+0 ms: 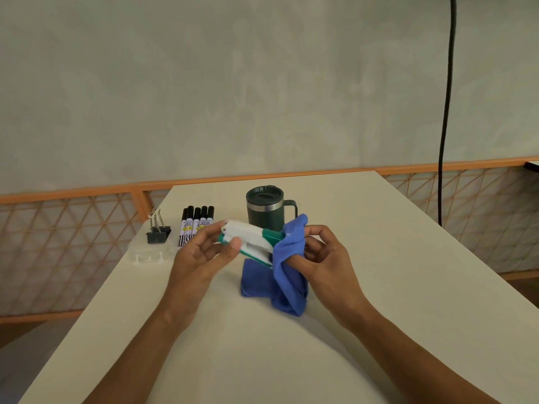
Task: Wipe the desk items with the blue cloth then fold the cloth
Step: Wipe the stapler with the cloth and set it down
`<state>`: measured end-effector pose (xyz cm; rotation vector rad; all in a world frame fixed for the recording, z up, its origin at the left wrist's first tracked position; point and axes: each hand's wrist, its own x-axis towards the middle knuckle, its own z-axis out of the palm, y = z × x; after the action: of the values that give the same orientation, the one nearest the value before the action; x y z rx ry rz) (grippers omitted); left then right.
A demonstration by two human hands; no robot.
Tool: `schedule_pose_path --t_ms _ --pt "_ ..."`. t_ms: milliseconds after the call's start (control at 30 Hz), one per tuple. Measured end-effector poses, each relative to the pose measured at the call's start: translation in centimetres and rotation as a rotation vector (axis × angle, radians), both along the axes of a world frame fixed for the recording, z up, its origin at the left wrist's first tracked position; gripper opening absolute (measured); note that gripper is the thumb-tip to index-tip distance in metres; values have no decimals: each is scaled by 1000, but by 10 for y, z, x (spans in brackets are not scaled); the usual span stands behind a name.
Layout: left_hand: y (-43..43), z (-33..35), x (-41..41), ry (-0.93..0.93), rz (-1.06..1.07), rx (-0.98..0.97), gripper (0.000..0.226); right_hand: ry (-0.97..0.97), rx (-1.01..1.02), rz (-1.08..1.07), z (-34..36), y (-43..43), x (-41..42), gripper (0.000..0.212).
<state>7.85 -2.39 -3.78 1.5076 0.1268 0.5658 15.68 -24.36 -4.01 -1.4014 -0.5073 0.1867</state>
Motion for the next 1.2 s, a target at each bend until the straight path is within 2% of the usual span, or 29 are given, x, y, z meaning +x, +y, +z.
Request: schedule_pose_path --t_ms 133,300,400,533,767,833,1033,1200 --pt "17 1 -2 30 -14 56 37 -46 -35 -15 -2 -4 7 31" --pt "21 0 -2 116 18 317 39 -117 -29 -36 -4 -10 17 28" --pt "15 0 -3 25 58 334 35 -111 -6 -46 -4 -12 18 27" --pt "1 -5 -3 -74 147 339 33 15 89 -91 -4 -6 13 26" --pt "-17 -18 -4 -290 256 668 32 191 120 -237 -13 9 5 39" --pt "-18 -18 -3 -321 271 702 33 229 137 -246 -10 9 6 35" --pt "-20 -19 -2 -364 291 746 35 375 353 -217 -7 0 18 19" --pt "-12 -20 -1 -369 333 811 36 301 229 -146 -13 5 17 29"
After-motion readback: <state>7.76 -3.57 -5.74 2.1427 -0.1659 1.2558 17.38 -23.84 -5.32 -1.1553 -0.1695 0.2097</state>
